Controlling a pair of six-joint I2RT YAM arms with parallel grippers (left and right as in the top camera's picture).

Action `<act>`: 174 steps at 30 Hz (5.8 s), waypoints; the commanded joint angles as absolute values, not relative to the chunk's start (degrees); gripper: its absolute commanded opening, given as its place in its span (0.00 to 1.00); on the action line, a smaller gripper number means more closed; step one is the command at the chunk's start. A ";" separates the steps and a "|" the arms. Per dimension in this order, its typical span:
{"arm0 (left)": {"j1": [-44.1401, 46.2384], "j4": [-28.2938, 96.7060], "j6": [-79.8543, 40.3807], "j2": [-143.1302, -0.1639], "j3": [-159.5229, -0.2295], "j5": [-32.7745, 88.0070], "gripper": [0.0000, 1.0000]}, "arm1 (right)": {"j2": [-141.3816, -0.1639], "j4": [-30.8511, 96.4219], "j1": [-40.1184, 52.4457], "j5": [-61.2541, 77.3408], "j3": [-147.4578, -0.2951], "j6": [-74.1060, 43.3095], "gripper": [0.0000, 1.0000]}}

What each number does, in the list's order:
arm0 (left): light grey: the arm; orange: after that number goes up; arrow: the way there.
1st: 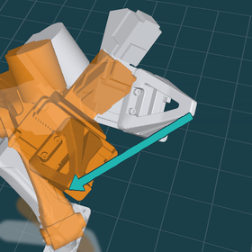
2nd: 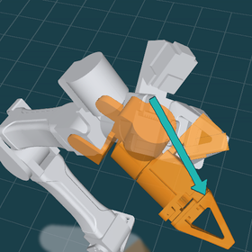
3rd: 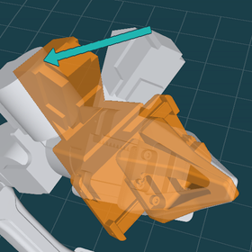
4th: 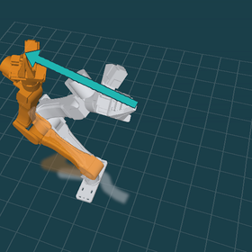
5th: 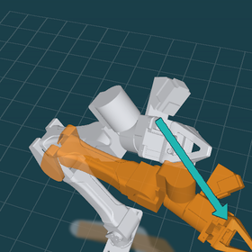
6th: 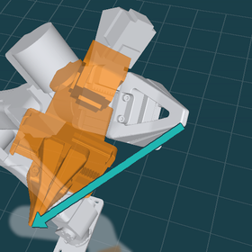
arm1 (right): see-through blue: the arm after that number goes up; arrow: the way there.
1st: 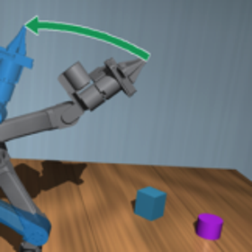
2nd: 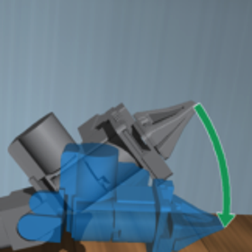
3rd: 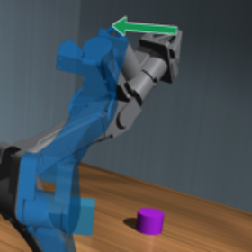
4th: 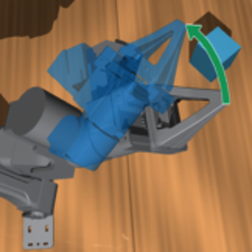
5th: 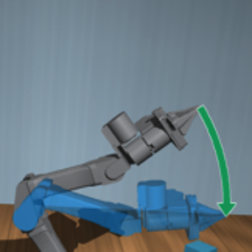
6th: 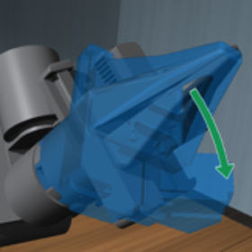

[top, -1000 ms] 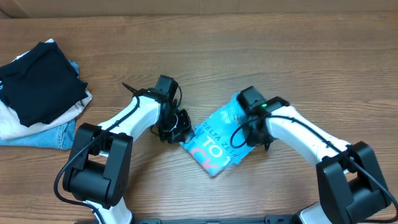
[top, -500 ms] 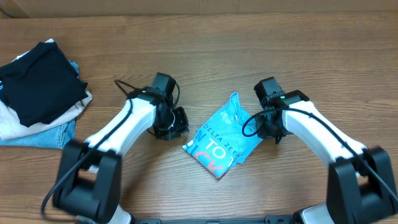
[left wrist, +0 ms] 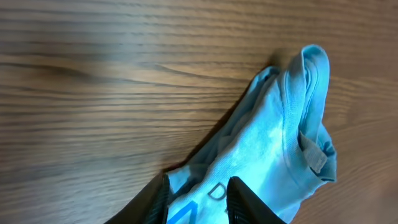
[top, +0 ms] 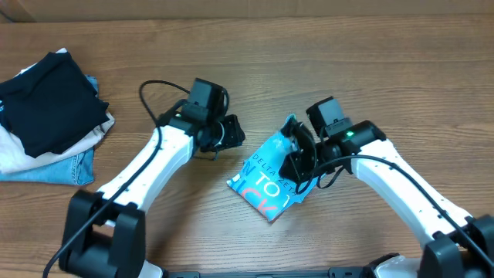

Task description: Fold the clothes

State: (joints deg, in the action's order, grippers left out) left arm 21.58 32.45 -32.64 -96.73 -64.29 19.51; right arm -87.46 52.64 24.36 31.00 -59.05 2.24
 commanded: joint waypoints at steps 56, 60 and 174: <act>29.30 32.97 -43.24 -95.70 -64.84 17.80 0.29 | -87.94 55.07 19.64 1.78 -60.40 -7.68 0.21; 30.13 32.80 -42.37 -95.37 -64.82 17.80 0.29 | -87.88 52.69 19.64 12.32 -60.14 -2.04 0.20; 10.33 38.81 -6.26 -78.06 -72.44 -10.85 0.04 | -80.79 63.44 16.64 3.44 -75.13 -3.01 0.39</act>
State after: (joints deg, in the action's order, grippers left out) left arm 13.37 37.71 -13.63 -80.77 -68.01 -1.56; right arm -80.97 63.07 16.75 4.25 -74.59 -2.96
